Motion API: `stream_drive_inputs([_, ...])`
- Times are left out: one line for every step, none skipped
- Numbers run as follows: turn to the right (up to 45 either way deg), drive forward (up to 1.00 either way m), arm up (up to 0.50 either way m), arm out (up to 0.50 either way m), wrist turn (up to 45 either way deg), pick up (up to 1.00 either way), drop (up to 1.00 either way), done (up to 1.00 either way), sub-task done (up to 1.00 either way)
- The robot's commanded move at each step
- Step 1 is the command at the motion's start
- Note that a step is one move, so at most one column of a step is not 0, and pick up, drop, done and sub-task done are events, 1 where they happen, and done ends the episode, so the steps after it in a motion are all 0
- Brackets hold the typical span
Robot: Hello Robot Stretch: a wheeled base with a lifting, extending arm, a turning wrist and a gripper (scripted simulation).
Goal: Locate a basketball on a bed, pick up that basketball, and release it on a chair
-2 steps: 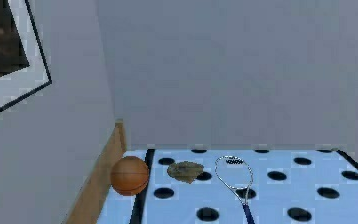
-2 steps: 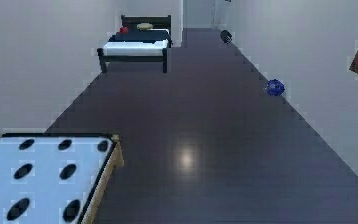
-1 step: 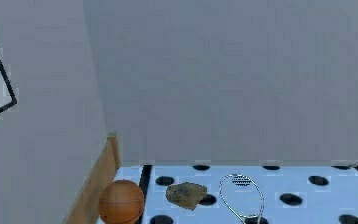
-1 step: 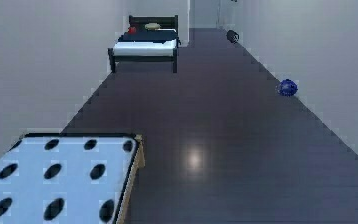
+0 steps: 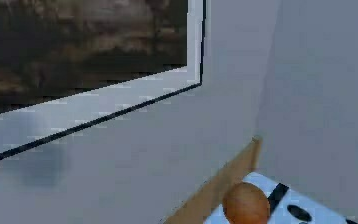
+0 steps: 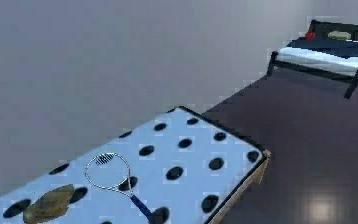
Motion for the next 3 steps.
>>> stream_drive_inputs([-45.0, 0.00, 0.00, 0.00, 0.0, 0.00, 0.00, 0.00, 0.00])
stream_drive_inputs([-45.0, 0.00, 0.00, 0.00, 0.0, 0.00, 0.00, 0.00, 0.00])
stream_drive_inputs([-45.0, 0.00, 0.00, 0.00, 0.0, 0.00, 0.00, 0.00, 0.00])
